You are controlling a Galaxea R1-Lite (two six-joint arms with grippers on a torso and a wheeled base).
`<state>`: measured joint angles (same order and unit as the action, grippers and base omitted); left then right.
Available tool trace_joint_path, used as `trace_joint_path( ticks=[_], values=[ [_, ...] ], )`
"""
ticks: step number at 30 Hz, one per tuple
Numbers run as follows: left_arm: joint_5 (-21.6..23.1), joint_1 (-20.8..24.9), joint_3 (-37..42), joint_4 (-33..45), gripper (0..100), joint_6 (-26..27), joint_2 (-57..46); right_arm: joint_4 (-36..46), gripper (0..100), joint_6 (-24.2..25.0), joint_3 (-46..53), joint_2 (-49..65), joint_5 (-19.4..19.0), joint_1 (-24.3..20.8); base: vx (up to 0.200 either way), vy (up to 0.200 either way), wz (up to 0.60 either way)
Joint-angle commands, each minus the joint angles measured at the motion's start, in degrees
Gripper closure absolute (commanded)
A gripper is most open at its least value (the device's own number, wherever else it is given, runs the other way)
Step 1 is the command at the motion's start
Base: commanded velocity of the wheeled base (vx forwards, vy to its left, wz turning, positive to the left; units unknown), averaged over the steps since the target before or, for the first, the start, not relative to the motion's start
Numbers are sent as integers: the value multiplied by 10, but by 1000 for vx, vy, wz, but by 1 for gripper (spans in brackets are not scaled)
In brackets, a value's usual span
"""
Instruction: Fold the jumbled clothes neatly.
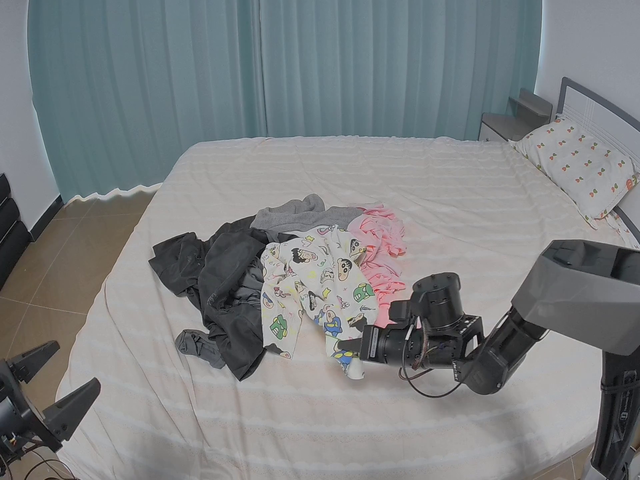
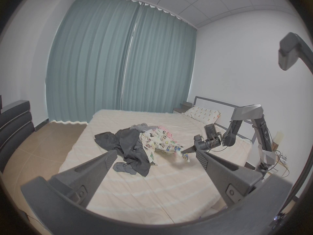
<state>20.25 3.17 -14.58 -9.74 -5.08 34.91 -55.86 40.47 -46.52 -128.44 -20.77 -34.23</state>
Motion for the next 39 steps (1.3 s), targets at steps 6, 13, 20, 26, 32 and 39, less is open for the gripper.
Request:
trace_joint_path(
  ticks=[6,13,20,26,32,39],
  values=[
    [-17,138,-11,-27,0,1,228,-58,100,16,61,162,-25,1,0,0,0],
    [-43,186,-46,-77,0,1,358,-51,100,16,61,236,-26,-27,0,0,0],
    [-57,246,-41,-171,0,-30,461,-22,100,16,49,279,-28,-68,0,0,0],
    [-84,275,-39,-249,0,-38,523,-13,100,15,29,306,-26,-93,0,0,0],
    [-112,308,-34,-264,0,-39,565,19,100,15,13,328,-24,-110,0,0,0],
    [-183,330,-34,-333,0,-41,649,22,100,15,7,358,-23,-125,0,0,0]
  ],
)
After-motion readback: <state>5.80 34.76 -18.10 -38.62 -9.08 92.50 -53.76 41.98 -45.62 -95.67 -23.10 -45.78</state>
